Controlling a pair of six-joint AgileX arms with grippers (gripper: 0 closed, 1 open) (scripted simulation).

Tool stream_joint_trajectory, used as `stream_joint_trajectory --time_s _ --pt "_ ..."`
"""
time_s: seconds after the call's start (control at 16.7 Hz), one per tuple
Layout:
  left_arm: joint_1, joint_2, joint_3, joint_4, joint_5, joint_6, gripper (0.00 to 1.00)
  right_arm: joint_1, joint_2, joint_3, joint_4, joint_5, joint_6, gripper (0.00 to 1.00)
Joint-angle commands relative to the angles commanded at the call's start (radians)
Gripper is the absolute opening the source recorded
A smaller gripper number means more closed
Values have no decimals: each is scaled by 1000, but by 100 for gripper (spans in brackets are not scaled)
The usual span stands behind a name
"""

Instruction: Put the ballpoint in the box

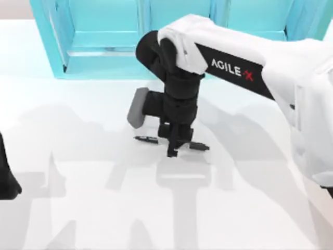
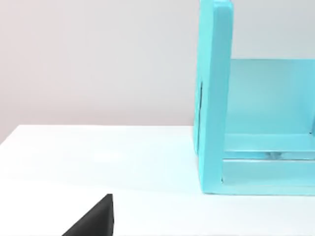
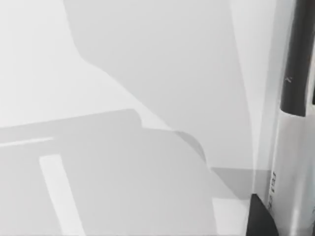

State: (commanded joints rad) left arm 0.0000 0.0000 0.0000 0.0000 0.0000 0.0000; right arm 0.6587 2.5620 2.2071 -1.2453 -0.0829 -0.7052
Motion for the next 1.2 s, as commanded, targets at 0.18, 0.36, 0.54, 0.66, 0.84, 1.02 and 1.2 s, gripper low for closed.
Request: stream_joint_trajectory --time_s 0.18,0.36,0.54,0.66,0.84,1.02,1.2 --pt "0 0 0 0 0 0 100 -2 33 102 -89 -2 1 0" --pt "0 0 0 0 0 0 100 -4 75 292 -225 -3 2 0" --pt "0 0 0 0 0 0 100 -2 114 503 -369 -2 0 0" --pt "0 0 0 0 0 0 100 -2 134 609 -455 0 -1 0" --pt "0 0 0 0 0 0 100 -2 152 691 -531 3 -1 0" --pt "0 0 0 0 0 0 100 -2 153 696 -537 3 -1 0" --pt "0 0 0 0 0 0 100 -8 141 693 -528 4 9 0"
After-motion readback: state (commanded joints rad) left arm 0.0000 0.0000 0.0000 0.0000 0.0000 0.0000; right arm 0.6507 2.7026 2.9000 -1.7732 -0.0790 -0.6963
